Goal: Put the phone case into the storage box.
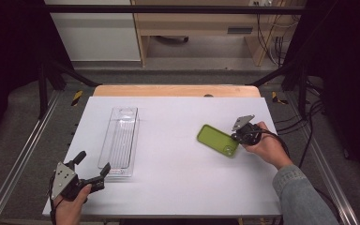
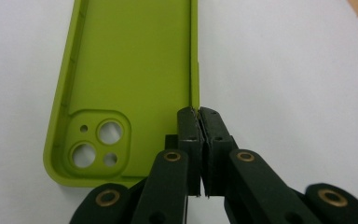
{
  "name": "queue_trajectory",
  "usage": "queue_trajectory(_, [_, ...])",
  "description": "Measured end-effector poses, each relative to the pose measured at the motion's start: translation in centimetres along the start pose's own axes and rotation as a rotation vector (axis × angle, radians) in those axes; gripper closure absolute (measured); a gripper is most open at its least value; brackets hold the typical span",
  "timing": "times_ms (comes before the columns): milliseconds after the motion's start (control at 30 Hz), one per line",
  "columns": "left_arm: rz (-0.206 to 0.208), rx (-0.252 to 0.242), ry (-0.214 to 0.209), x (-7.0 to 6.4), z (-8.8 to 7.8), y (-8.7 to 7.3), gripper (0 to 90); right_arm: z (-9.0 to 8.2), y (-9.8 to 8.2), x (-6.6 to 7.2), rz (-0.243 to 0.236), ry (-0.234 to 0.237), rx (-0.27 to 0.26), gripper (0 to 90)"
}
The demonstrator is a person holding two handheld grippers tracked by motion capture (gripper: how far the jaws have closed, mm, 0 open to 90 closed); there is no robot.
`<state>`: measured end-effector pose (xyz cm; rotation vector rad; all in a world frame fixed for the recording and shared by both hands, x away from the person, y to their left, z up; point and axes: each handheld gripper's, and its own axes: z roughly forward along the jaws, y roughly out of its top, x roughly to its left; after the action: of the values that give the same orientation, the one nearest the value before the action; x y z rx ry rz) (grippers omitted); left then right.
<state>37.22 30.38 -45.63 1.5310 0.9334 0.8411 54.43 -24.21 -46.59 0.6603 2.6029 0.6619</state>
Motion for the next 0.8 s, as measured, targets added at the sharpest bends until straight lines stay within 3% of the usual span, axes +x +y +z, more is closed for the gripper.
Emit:
queue_trajectory(167, [0.051, 0.023, 0.001, -0.6, 0.1, 0.1, 2.0, -1.7, 0.7, 1.2, -0.013, -0.027, -0.031, 88.4])
queue_trajectory(400, [0.093, 0.038, -0.008, -1.5, 0.1, 0.2, 1.6, -3.3, 1.2, 2.2, -0.028, -0.059, -0.031, 88.5])
queue_trajectory(533, [0.166, 0.061, -0.011, -2.6, 0.3, 0.5, 1.7, -4.1, 1.5, 3.0, -0.045, -0.063, -0.031, 88.5])
queue_trajectory(800, [0.257, 0.096, -0.042, -4.4, 1.1, 0.8, 1.9, -5.5, 2.2, 4.4, -0.064, -0.055, -0.041, 88.6])
